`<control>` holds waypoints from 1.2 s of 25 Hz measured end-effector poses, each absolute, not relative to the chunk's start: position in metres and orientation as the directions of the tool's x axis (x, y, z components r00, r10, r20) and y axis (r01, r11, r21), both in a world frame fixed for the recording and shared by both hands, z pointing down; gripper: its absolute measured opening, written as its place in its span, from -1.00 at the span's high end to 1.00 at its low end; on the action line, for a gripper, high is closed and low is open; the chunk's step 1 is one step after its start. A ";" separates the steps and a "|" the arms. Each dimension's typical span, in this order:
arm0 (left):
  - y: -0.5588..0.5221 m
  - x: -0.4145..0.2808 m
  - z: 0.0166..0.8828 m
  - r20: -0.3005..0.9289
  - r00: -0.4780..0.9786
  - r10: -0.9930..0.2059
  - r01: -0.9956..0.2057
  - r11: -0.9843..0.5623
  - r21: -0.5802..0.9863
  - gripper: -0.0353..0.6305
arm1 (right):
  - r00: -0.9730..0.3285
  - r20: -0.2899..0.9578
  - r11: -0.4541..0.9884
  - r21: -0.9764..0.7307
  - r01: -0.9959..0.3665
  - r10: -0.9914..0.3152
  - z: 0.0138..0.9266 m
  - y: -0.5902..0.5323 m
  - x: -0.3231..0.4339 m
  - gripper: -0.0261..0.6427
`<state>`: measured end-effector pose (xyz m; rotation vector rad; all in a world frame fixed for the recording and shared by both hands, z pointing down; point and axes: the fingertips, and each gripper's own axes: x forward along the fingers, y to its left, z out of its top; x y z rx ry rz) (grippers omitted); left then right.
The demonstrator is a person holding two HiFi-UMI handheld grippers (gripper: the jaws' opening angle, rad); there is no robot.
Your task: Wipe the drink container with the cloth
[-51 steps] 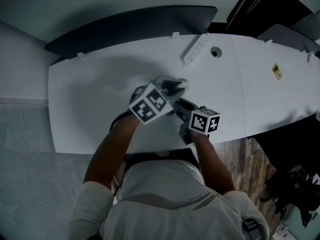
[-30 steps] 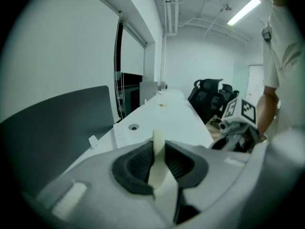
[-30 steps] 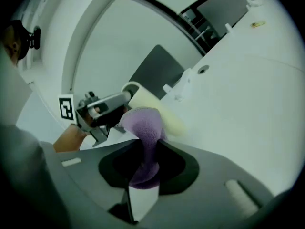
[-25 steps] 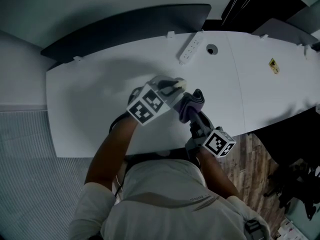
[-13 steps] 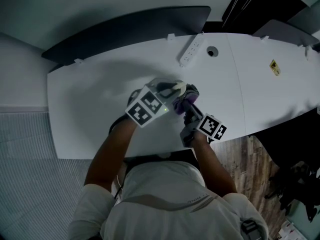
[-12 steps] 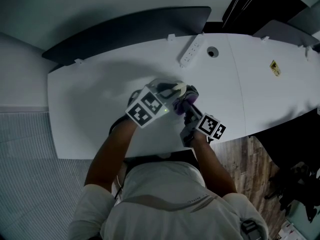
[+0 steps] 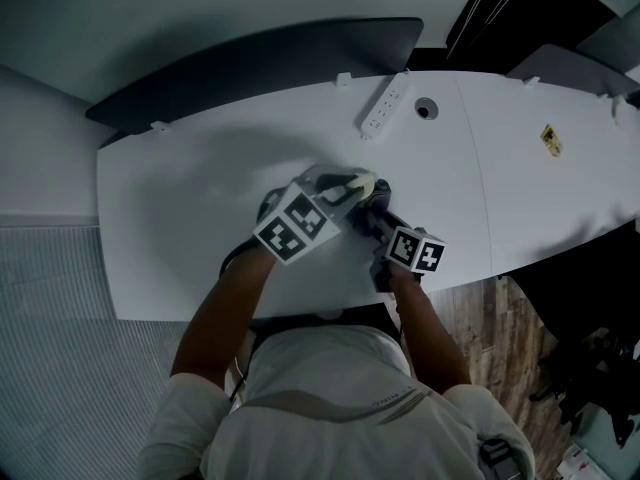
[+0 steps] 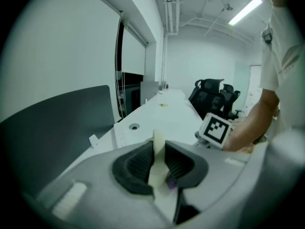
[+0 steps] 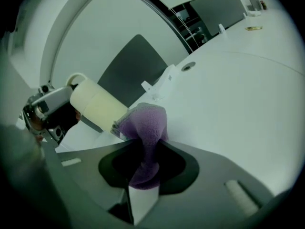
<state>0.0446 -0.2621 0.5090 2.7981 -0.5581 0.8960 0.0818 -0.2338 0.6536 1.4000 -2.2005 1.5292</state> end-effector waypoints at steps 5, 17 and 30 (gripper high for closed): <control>-0.262 0.047 0.509 0.586 0.751 -0.303 -0.393 -0.919 0.029 0.69 | -0.551 0.400 0.127 -0.715 -0.687 -0.732 0.581 -0.248 0.124 0.63; -0.262 0.045 0.510 0.586 0.749 -0.310 -0.397 -0.917 0.023 0.69 | -0.782 0.434 0.483 -0.618 -0.620 -0.448 0.513 -0.280 0.098 0.63; -0.261 0.045 0.509 0.582 0.752 -0.310 -0.403 -0.915 0.033 0.69 | -0.742 0.576 0.473 -0.576 -0.667 -0.344 0.601 -0.278 0.079 0.64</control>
